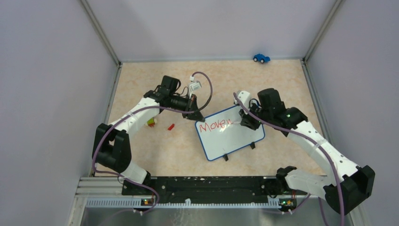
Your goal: Write a sentence on the whiteboard
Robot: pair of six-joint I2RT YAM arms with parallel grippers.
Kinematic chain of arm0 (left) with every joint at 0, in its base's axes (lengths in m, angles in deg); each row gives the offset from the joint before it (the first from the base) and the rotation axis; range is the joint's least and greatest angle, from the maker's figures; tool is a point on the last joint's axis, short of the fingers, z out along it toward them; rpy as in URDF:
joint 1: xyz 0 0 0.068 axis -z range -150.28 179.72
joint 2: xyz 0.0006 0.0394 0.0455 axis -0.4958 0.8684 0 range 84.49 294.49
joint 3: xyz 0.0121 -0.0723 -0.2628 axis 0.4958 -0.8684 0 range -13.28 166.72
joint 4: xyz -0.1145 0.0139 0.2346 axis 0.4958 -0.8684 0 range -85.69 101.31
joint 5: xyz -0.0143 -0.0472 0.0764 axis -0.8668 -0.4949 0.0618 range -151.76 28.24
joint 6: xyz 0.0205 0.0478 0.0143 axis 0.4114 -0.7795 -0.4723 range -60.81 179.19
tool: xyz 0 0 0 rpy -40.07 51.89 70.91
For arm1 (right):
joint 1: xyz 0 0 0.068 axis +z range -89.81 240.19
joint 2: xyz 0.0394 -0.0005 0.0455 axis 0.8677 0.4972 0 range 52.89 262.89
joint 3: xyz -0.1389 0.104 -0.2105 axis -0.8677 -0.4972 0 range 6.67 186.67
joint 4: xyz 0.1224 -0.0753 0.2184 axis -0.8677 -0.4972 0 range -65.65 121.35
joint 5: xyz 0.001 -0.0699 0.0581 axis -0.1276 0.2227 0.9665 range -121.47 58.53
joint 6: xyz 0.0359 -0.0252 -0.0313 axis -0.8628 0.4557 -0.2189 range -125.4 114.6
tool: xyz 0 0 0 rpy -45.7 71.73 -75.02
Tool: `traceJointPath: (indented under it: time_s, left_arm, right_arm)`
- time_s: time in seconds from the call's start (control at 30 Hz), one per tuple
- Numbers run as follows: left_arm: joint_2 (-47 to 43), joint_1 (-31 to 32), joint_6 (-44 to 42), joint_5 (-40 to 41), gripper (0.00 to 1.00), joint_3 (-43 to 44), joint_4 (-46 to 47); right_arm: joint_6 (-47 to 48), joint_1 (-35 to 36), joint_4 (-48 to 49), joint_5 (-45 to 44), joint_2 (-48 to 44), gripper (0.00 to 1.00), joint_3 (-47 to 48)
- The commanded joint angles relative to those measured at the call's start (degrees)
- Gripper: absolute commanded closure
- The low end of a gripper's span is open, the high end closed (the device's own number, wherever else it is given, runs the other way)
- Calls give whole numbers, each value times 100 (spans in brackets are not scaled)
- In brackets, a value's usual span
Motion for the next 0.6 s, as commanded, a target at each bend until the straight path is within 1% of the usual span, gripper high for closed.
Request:
traceJointPath:
  time_s: [0.0, 0.2, 0.37, 0.57]
  left_arm:
    - [50, 53, -177, -88, 100, -30, -100]
    - [35, 51, -175, -79, 100, -23, -105]
    - [14, 53, -178, -68, 100, -26, -107]
    - [32, 51, -167, -91, 100, -18, -98]
  right_arm:
    - [20, -5, 161, -317, -96, 100, 402]
    - [-30, -7, 182, -179, -33, 100, 598]
    - [54, -7, -44, 72, -129, 100, 580]
    - [110, -7, -118, -166, -261, 100, 383]
